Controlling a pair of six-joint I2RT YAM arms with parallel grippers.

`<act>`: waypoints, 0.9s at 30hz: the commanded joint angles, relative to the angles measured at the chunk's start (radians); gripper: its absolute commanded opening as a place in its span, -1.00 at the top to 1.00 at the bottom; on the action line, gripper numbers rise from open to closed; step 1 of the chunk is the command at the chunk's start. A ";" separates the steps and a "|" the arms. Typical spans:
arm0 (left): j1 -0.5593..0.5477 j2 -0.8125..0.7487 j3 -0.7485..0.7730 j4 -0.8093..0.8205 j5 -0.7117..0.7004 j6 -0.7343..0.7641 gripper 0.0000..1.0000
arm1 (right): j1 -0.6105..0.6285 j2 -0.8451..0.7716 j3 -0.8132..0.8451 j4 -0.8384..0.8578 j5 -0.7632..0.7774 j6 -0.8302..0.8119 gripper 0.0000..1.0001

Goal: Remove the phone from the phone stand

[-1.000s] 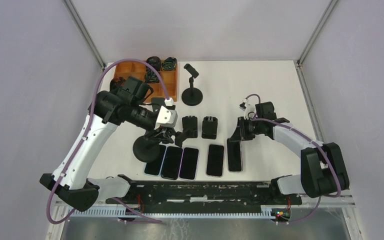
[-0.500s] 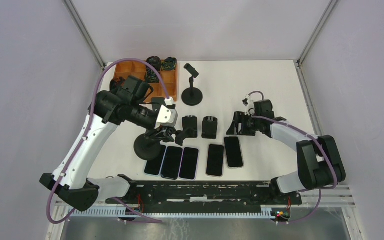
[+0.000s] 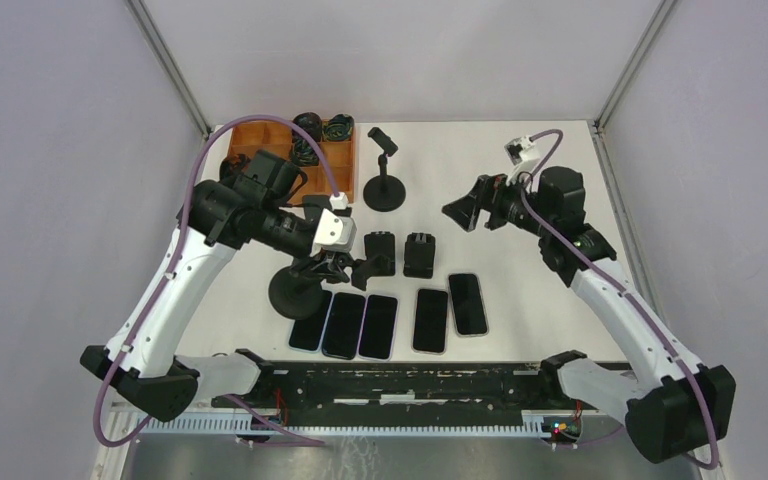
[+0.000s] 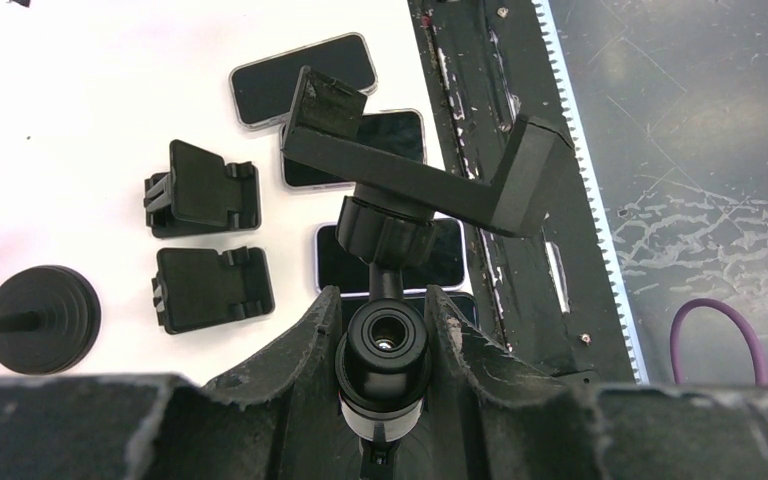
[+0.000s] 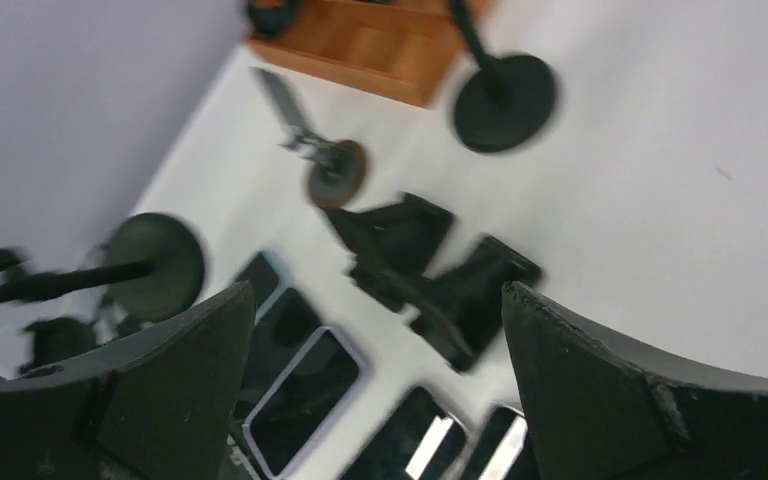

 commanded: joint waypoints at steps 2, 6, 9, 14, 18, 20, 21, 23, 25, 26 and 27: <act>-0.004 -0.003 0.059 0.050 0.042 -0.032 0.96 | 0.175 -0.079 0.041 0.323 -0.384 0.127 -0.96; -0.004 0.000 0.061 0.048 0.056 -0.035 0.96 | 0.328 -0.110 0.025 0.502 -0.462 0.155 -0.96; -0.004 0.001 0.064 0.048 0.060 -0.038 0.96 | 0.389 -0.091 0.030 0.572 -0.489 0.175 -0.96; -0.004 0.001 0.071 0.047 0.069 -0.044 0.96 | 0.489 -0.015 0.087 0.500 -0.479 0.104 -0.96; -0.004 0.004 0.083 0.036 0.084 -0.043 0.96 | 0.537 0.051 0.143 0.387 -0.442 0.013 -0.96; -0.004 0.005 0.085 0.028 0.093 -0.038 0.96 | 0.553 0.077 0.150 0.389 -0.442 0.011 -0.96; -0.004 0.006 0.086 0.026 0.095 -0.036 0.96 | 0.561 0.085 0.154 0.394 -0.442 0.011 -0.96; -0.004 0.006 0.081 0.023 0.095 -0.036 0.96 | 0.579 0.100 0.162 0.411 -0.446 0.017 -0.92; -0.005 0.007 0.078 0.021 0.096 -0.037 0.96 | 0.591 0.111 0.165 0.431 -0.451 0.030 -0.81; -0.005 0.007 0.078 0.021 0.098 -0.036 0.96 | 0.593 0.114 0.165 0.445 -0.458 0.040 -0.73; -0.005 0.007 0.076 0.021 0.097 -0.036 0.96 | 0.594 0.117 0.165 0.457 -0.464 0.050 -0.65</act>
